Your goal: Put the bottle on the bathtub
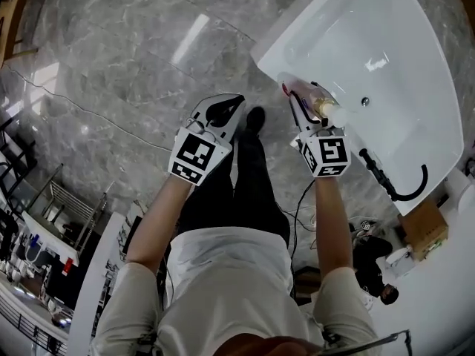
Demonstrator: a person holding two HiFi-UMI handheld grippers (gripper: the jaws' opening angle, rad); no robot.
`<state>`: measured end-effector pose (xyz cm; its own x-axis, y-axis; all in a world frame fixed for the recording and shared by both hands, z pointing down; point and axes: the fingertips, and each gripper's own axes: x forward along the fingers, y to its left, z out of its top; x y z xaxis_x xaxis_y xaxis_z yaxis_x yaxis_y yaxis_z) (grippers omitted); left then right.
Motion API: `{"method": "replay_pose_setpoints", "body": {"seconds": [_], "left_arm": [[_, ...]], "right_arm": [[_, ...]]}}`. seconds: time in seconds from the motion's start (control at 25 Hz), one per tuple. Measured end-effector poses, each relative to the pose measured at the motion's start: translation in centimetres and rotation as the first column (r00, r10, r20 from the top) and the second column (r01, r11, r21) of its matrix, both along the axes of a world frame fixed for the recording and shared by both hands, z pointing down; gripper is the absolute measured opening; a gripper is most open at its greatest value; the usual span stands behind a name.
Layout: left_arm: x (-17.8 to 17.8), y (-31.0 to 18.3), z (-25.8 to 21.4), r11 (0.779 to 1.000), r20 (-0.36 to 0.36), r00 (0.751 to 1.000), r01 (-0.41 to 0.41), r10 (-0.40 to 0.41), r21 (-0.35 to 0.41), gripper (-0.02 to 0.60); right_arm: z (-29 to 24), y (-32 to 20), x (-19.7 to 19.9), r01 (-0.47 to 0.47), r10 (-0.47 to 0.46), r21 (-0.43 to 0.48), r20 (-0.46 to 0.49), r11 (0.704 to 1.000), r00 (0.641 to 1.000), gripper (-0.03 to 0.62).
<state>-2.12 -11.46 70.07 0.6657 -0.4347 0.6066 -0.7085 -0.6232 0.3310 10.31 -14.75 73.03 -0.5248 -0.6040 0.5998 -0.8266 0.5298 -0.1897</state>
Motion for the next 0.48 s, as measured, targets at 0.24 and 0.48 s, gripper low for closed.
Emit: {"method": "replay_pose_setpoints", "body": {"seconds": [0.24,0.48], "left_arm": [[0.3,1.1,3.3,0.998,-0.026,0.999,0.034,-0.035,-0.043,0.005],[0.4,1.3,6.5,0.997,-0.019,0.999,0.045,-0.046,-0.067,0.005]], "right_arm": [[4.1,-0.3,-0.9,0.038,-0.038,-0.002,-0.034,0.999,0.999,0.236],[7.6,-1.3,-1.7,0.071,-0.071,0.003,-0.063,0.997,0.995,0.236]]}}
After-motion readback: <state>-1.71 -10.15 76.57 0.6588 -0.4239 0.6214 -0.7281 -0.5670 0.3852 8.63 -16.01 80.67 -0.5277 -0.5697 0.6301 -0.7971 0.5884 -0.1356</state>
